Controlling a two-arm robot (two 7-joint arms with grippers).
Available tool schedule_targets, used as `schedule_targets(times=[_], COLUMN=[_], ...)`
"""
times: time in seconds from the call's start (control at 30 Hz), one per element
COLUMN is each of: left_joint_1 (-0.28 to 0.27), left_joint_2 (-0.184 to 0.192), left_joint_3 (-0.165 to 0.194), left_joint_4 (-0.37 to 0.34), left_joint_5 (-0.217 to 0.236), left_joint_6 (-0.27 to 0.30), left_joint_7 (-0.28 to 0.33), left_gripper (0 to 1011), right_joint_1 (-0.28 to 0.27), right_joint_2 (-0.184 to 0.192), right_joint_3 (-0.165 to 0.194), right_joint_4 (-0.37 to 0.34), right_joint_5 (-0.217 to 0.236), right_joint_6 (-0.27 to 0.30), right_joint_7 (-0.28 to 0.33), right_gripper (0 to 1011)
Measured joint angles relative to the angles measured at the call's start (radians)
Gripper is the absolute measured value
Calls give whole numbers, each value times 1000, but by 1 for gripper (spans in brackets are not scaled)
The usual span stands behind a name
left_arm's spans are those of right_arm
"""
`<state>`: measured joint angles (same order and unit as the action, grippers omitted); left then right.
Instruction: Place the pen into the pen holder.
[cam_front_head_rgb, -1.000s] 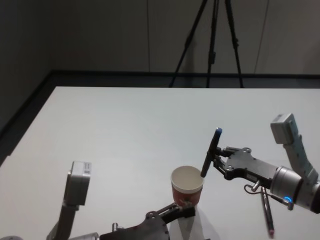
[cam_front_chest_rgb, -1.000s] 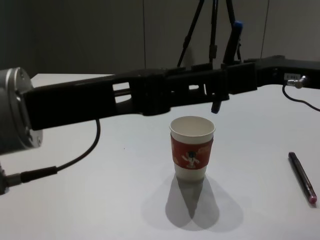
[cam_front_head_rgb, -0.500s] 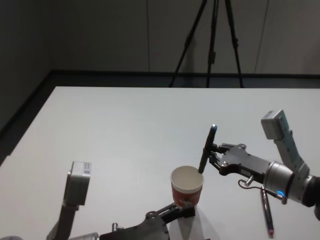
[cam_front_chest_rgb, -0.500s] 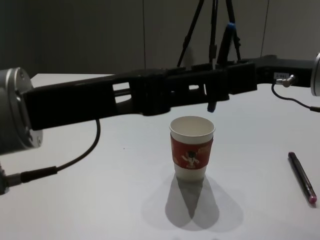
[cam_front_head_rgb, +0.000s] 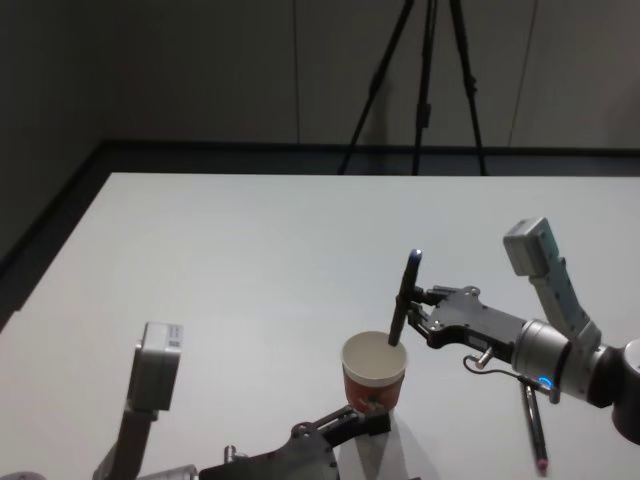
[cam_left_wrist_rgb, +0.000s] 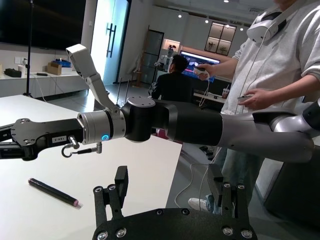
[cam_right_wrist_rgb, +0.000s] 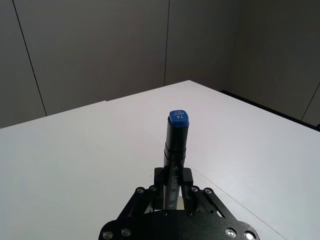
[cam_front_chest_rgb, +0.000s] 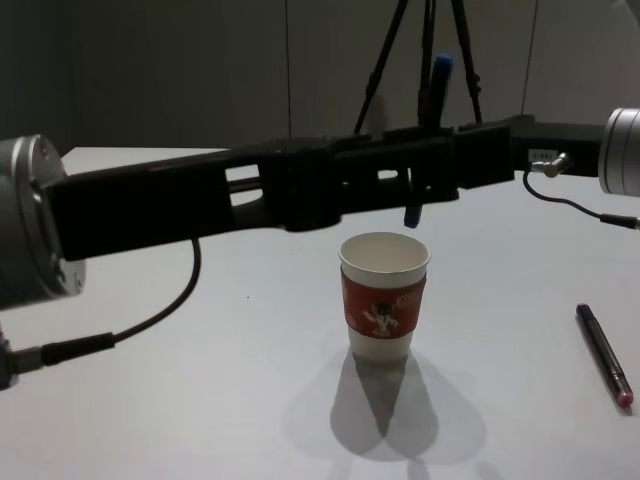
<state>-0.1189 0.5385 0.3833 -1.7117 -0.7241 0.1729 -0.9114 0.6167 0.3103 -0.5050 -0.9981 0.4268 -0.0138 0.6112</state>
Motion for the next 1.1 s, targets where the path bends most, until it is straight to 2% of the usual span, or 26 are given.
schedule_targets(times=[0.6,1.1], left_joint_1=[0,0], left_joint_2=[0,0], left_joint_3=[0,0], left_joint_4=[0,0], left_joint_5=[0,0], left_joint_6=[0,0], left_joint_7=[0,0], left_gripper=[1002,1002], right_joint_1=[41,49], right_joint_2=[-52,-73], right_joint_3=[-7,-8], right_joint_4=[98,136], right_joint_5=[-38,-57], right_joint_6=[-14,-15], right_joint_7=[23,34], right_gripper=[209,209])
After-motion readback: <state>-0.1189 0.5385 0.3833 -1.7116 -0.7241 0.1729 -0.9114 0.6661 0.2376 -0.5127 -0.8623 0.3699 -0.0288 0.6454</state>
